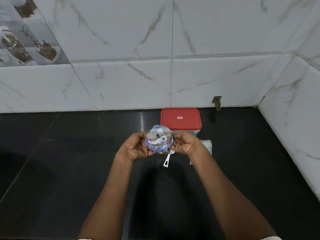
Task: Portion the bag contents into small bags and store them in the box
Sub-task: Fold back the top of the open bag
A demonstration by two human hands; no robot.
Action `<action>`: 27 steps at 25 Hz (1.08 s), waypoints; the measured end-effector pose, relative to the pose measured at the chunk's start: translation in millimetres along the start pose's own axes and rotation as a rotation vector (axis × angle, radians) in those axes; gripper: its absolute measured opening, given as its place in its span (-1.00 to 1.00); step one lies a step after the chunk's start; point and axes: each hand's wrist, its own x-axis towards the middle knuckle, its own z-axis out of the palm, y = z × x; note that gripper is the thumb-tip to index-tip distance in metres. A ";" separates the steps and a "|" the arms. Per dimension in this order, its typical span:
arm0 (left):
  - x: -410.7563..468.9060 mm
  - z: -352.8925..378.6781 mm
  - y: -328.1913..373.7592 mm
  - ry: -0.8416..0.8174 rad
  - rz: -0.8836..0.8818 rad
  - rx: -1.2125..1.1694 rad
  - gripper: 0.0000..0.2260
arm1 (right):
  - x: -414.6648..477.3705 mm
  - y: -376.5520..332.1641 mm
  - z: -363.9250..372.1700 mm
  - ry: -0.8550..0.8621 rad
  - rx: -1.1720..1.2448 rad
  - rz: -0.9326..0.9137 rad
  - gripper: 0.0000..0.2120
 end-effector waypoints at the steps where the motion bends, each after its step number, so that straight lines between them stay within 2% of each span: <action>1: 1.7 1.5 -0.8 -0.012 -0.008 0.009 -0.75 | 1.8 0.8 -0.7 0.007 -0.052 0.000 -0.76; 3: 1.7 5.6 -1.8 -0.036 0.007 -0.011 -0.73 | 1.1 0.6 -0.4 0.025 -0.108 0.032 -0.72; 6: 4.5 8.5 -3.1 -0.018 0.099 -0.135 -0.74 | -2.0 -0.2 -6.9 0.024 -0.212 0.044 -0.77; 9: 5.1 14.0 -10.3 -0.026 0.162 -0.335 -0.73 | -7.1 0.1 -8.6 -0.066 -0.201 0.084 -0.74; 11: 4.3 16.9 -15.6 -0.041 0.135 -0.433 -0.73 | -11.2 -0.5 -5.6 -0.149 -0.147 0.085 -0.73; 13: 8.1 11.6 -19.2 -0.044 0.094 -0.405 -0.70 | -12.8 -4.2 -5.4 -0.188 -0.088 0.027 -0.73; 16: 5.5 -0.3 -20.7 -0.049 0.081 -0.187 -0.69 | -7.4 -9.8 -8.9 -0.185 -0.064 -0.044 -0.63; 19: 1.6 -3.1 -21.5 -0.021 0.132 -0.093 -0.71 | -1.3 -6.6 -15.9 -0.143 -0.064 -0.054 -0.64; 21: 1.1 -2.2 -21.4 0.013 0.176 -0.120 -0.73 | 1.1 -1.8 -16.9 -0.141 -0.044 -0.052 -0.69; 24: 3.7 -1.3 -24.1 0.047 0.161 -0.306 -0.77 | 1.5 4.6 -13.7 -0.145 0.003 -0.056 -0.79; 27: 10.0 -1.3 -28.5 0.046 0.150 -0.416 -0.79 | 5.7 7.9 -14.8 -0.166 0.065 -0.049 -0.70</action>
